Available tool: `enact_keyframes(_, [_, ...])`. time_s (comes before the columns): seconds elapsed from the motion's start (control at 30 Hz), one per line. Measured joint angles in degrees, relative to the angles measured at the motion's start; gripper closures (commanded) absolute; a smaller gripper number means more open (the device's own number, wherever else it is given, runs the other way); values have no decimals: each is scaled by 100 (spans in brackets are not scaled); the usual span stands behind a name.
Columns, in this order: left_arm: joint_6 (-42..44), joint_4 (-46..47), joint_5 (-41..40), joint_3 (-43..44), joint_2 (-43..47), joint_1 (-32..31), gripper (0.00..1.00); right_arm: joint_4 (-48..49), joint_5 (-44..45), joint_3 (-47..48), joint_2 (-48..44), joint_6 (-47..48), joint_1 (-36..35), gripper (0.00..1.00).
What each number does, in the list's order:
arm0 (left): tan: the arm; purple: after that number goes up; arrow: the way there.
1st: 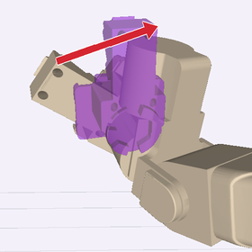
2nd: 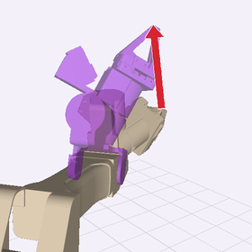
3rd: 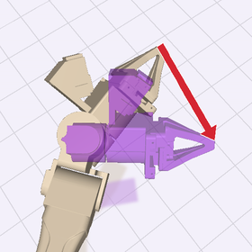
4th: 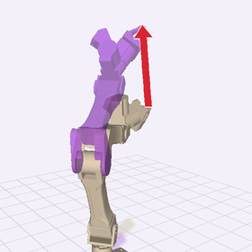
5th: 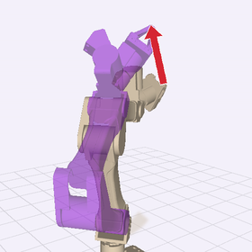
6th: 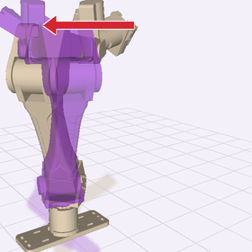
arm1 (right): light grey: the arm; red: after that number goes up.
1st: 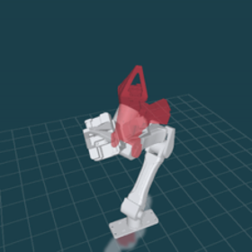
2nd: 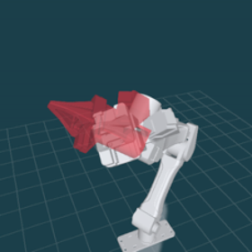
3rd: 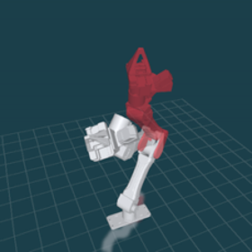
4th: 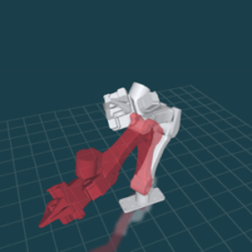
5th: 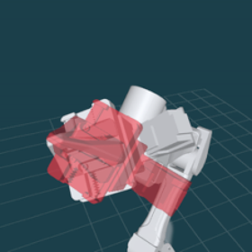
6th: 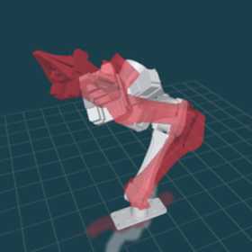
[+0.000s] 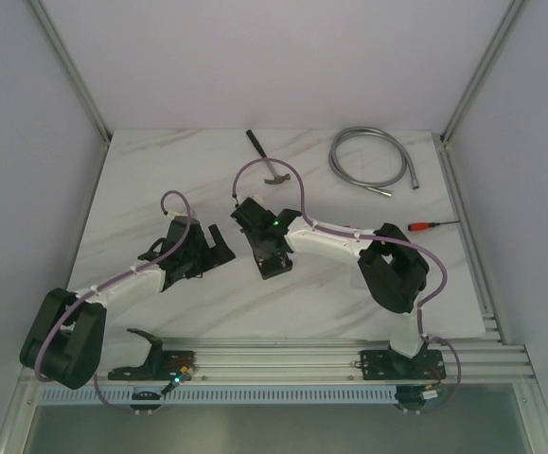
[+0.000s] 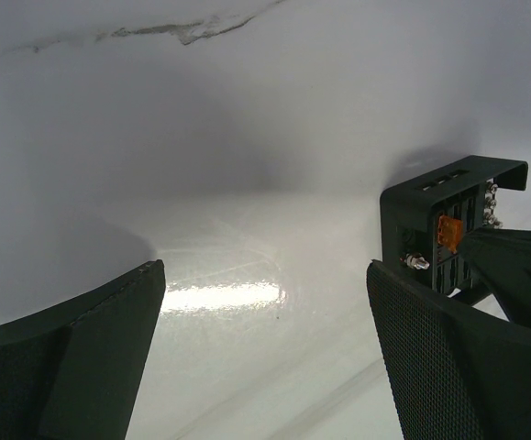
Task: Snap on the fuse box
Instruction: Install the fuse at the fuse box base.
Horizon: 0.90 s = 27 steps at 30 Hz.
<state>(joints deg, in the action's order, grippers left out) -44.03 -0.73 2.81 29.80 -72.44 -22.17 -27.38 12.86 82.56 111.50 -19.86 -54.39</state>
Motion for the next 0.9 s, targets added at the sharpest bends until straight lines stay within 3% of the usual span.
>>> enact_keyframes(0.9, [-22,107,44,0,-37,0,0,232,-61,-385,-186,-7,55,96])
